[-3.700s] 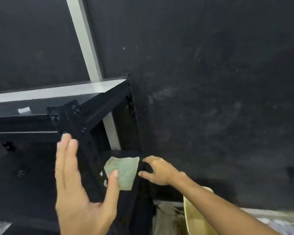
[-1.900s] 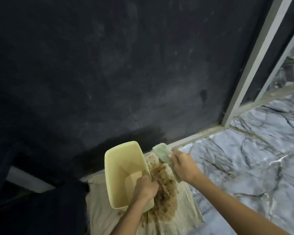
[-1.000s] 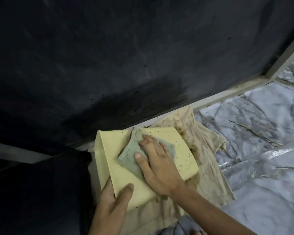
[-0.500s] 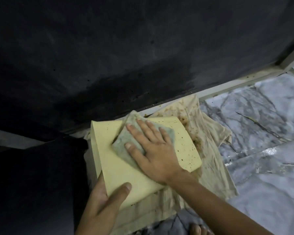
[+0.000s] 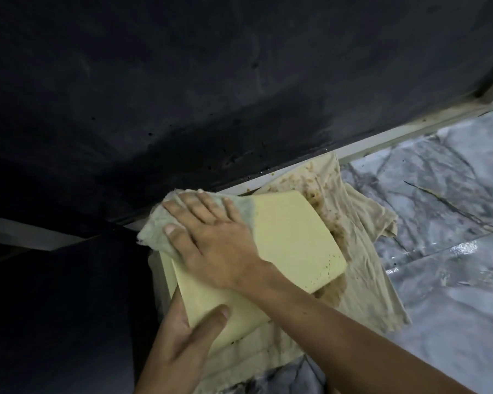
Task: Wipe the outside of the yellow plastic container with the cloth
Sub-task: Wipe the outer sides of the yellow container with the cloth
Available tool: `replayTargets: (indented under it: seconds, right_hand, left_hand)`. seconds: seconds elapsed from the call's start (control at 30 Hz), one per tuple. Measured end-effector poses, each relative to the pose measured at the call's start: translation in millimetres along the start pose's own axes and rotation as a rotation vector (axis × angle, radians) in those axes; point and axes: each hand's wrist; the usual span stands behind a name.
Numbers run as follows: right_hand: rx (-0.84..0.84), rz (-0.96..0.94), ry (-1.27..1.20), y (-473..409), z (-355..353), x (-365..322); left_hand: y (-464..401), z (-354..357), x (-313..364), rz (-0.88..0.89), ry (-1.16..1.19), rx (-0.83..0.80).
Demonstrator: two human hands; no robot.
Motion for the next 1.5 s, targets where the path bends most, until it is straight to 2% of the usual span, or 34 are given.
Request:
replayTargets:
  seconds: [0.07,0.13,0.23,0.33,0.4,0.57,0.63,0.77,0.9,1.1,1.17,1.23,1.43,1.5]
  right_hand:
    - [-0.001,-0.133,0.053,18.3,-2.3,14.3]
    - [0.013,-0.136,0.081,47.0,-3.4,37.1]
    - [0.081,0.04,0.119,91.6,-3.6,70.5]
    - [0.139,0.202,0.123,120.9,-9.5,104.4]
    - [0.201,0.321,0.043,127.7,-14.6,116.6]
    - [0.339,0.562,0.012,128.1,5.6,86.5]
    - [0.323,0.502,0.003,125.4,15.7,56.8]
    - [0.238,0.244,0.08,113.1,26.1,13.7]
    - [0.206,0.165,0.112,122.1,16.1,40.2]
    - [0.239,0.418,0.059,139.9,-2.6,108.9]
    - [0.252,0.527,0.04,134.4,-1.0,101.2]
    - [0.223,0.542,0.01,121.1,0.9,77.0]
    - [-0.015,0.034,0.027,29.9,-7.4,17.2]
    - [-0.024,-0.01,0.018,14.5,-9.8,22.5]
  left_hand:
    - [-0.6,1.1,-0.8,0.012,0.013,0.028]
    - [-4.4,1.6,-4.9,-0.022,0.078,0.064]
    - [-8.3,3.2,-8.5,-0.077,0.192,0.111]
    - [-8.9,3.2,-11.0,-0.092,0.191,0.133]
    - [-8.9,4.7,-11.6,-0.074,0.171,0.125]
    - [-8.6,5.5,-17.4,-0.051,0.178,0.13]
    - [-9.3,5.7,-18.4,-0.044,0.175,0.118]
    - [-12.2,3.8,-14.7,-0.042,0.187,0.036]
    - [-13.7,0.2,-11.8,-0.045,0.174,0.033]
    - [-14.0,2.2,-16.1,-0.082,0.172,0.064]
    - [-12.9,2.6,-14.5,-0.083,0.138,0.058]
    - [-11.7,3.2,-12.3,-0.085,0.119,0.035]
    - [-0.3,0.2,-10.9,-0.147,-0.001,0.019]
    - [2.5,-2.8,-7.4,-0.155,-0.012,-0.008]
Point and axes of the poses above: each hand's wrist, its own y-axis away from the middle knuckle, its own z-axis out of the palm, x = y × z, and after that the axes turned 12 degrees about -z, right-handed
